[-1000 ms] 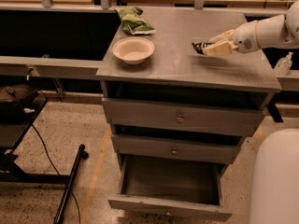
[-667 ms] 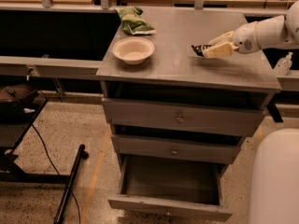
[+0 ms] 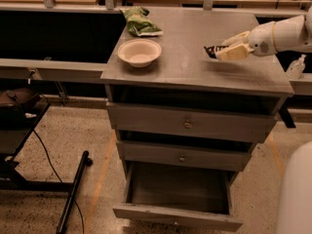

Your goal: Place rxbar chocolate into bottom drawer

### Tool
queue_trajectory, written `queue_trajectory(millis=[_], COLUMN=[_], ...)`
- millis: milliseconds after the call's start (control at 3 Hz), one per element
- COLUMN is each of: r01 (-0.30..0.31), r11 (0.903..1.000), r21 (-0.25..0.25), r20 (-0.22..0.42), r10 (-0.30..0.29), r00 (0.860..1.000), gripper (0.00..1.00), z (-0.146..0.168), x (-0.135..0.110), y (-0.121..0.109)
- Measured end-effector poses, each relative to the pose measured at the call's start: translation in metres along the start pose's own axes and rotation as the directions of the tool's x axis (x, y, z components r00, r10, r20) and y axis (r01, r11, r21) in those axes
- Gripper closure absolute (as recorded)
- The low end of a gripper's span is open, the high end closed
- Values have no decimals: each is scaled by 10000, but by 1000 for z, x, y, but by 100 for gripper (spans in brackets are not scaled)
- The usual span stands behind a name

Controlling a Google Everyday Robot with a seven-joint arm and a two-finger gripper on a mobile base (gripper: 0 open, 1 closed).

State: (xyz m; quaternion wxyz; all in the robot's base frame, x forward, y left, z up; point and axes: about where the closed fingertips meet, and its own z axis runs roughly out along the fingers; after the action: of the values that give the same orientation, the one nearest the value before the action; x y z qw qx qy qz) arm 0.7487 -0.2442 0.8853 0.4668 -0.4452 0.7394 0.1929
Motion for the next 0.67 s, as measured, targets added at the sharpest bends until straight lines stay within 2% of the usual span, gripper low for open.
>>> queue_trajectory(millis=[333, 667], r01=[292, 1189], r11=[9978, 9839], r21=[598, 1336], r20=[219, 150], r10=[-305, -1220], r00=[9993, 9924], gripper=[100, 100], z=[-35, -76], x=[-7, -15], y=[15, 44])
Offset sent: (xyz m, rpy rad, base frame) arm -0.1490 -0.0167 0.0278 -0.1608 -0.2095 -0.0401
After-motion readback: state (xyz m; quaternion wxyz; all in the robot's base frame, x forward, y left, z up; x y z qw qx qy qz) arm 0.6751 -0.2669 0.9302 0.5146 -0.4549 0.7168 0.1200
